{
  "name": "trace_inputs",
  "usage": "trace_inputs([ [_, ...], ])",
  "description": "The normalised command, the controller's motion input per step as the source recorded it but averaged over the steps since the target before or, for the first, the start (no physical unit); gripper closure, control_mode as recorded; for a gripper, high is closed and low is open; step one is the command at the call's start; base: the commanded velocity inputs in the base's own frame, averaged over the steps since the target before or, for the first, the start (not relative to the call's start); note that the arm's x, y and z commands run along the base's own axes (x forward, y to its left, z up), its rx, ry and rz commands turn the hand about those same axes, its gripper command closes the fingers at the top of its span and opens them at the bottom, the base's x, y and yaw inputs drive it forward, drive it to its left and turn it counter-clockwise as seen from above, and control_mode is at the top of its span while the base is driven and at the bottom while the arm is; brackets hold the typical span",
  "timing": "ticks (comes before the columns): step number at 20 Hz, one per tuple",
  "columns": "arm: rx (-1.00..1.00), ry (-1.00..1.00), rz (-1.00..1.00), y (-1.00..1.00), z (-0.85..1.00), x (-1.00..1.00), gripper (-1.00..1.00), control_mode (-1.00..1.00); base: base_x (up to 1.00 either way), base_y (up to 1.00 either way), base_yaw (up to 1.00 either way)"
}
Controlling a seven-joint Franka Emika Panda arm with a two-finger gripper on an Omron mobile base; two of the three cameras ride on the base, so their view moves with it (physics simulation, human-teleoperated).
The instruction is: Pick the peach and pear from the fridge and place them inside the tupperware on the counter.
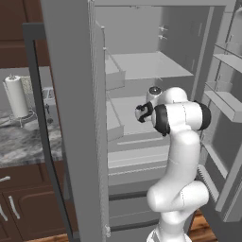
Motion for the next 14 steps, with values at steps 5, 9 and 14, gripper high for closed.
trace_inputs([
  [5, 0.00, 0.15, 0.00, -0.02, -0.64, 0.03, 1.00, -1.00, 0.00, 0.00, 0.00],
  [9, -0.01, 0.11, 0.00, 0.16, -0.92, -0.46, 1.00, -1.00, 0.00, 0.00, 0.00],
  [14, -0.05, 0.00, -0.03, 0.45, -1.00, -1.00, 1.00, -1.00, 0.00, 0.00, 0.00],
])
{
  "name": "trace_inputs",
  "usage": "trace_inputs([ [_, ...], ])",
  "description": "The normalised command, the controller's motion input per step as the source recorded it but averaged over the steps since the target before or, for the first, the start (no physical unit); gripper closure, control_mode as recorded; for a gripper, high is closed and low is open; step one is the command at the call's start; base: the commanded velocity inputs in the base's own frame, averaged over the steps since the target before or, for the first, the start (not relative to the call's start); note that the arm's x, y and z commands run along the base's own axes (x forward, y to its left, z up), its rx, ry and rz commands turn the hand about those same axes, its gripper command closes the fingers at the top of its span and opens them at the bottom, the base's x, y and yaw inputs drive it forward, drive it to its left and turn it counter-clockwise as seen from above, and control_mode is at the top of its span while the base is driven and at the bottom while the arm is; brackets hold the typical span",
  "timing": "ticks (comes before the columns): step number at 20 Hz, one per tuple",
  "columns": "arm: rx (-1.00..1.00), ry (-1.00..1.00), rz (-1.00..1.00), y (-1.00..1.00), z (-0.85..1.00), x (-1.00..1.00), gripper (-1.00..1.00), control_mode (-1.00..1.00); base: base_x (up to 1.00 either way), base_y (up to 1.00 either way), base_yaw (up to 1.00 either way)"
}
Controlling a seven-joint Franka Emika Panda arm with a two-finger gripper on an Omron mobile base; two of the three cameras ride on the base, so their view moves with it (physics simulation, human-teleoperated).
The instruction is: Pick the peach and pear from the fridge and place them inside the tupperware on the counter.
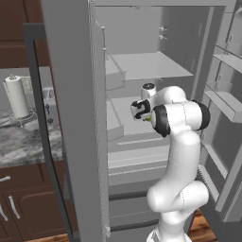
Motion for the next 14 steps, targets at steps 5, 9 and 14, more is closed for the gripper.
trace_inputs([
  [5, -0.02, -0.07, -0.02, 0.25, -0.73, -1.00, 1.00, -1.00, 0.00, 0.00, 0.00],
  [9, 0.03, -0.03, -0.04, -0.08, 0.00, -1.00, 1.00, -1.00, 0.00, 0.00, 0.00],
  [14, 0.08, 0.00, -0.01, -0.17, 0.49, -1.00, 1.00, -1.00, 0.00, 0.00, 0.00],
])
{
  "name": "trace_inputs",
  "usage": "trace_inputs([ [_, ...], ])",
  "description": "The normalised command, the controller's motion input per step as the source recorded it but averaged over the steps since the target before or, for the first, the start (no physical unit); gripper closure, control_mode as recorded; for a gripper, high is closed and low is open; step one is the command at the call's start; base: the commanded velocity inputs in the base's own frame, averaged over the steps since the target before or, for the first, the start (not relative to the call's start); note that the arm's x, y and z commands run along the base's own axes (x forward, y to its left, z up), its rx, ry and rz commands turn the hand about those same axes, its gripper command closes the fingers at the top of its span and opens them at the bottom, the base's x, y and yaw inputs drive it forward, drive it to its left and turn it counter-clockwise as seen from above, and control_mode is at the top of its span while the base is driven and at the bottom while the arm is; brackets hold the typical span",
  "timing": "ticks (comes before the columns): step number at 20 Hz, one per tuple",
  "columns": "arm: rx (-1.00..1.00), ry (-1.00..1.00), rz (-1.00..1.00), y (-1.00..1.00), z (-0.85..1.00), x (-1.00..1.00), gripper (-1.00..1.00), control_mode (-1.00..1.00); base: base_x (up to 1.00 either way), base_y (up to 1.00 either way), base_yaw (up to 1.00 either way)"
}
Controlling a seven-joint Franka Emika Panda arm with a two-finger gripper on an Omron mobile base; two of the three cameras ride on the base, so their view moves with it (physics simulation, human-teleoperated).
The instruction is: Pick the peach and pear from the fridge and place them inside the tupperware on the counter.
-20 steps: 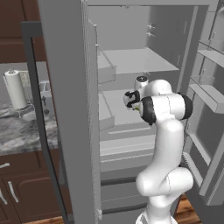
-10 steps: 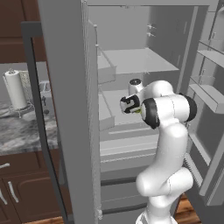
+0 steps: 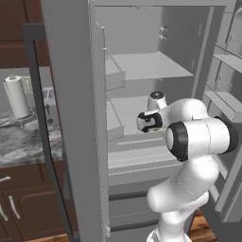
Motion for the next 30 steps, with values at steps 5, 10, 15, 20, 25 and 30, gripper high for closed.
trace_inputs([
  [5, 0.02, 0.00, 0.00, -0.01, 0.77, -1.00, 1.00, -1.00, 0.00, 0.00, 0.00],
  [10, 0.00, 0.00, 0.01, 0.19, 0.94, -1.00, 1.00, -1.00, 0.00, 0.00, 0.00],
  [15, 0.00, -0.07, 0.11, 0.23, 0.63, -1.00, 1.00, -1.00, 0.00, 0.00, 0.00],
  [20, 0.00, -0.17, 0.19, 0.03, 0.54, -0.84, 1.00, -1.00, 0.00, 0.00, 0.00],
  [25, 0.00, -0.20, 0.16, 0.03, 0.81, -0.57, 1.00, -1.00, 0.00, 0.00, 0.00],
  [30, 0.00, -0.20, 0.12, 0.01, 0.86, -0.31, 1.00, -1.00, 0.00, 0.00, 0.00],
])
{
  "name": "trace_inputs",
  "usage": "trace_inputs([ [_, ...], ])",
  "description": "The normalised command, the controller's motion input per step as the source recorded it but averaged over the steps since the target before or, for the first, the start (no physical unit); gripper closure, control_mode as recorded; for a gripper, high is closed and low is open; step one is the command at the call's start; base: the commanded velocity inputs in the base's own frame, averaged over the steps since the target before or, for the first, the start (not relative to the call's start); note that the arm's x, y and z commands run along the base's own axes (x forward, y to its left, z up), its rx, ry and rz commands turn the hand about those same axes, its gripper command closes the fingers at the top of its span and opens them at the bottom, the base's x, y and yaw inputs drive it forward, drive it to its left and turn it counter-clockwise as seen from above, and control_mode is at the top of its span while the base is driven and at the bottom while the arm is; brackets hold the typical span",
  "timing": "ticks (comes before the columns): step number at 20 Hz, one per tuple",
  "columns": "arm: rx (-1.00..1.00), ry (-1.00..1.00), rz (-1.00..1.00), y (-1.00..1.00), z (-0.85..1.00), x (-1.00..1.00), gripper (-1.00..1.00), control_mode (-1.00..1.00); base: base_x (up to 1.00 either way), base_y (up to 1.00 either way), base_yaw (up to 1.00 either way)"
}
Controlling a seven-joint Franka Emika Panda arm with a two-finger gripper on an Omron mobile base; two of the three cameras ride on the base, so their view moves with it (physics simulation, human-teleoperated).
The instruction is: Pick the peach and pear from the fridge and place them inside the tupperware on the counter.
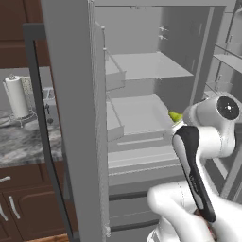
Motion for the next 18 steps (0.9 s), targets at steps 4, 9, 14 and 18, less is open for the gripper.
trace_inputs([
  [4, 0.00, -0.04, 0.04, 0.10, 1.00, -0.25, 1.00, -1.00, 0.00, 0.00, 0.00],
  [9, 0.00, 0.12, 0.00, 0.20, 0.84, -0.24, 1.00, -1.00, 0.00, 0.00, 0.00],
  [14, 0.00, 0.07, 0.00, 0.09, 0.13, -0.24, 1.00, 1.00, -0.55, 0.06, 0.00],
  [18, 0.00, 0.00, 0.00, 0.00, 0.00, 0.00, 1.00, 1.00, -1.00, 0.00, 0.00],
])
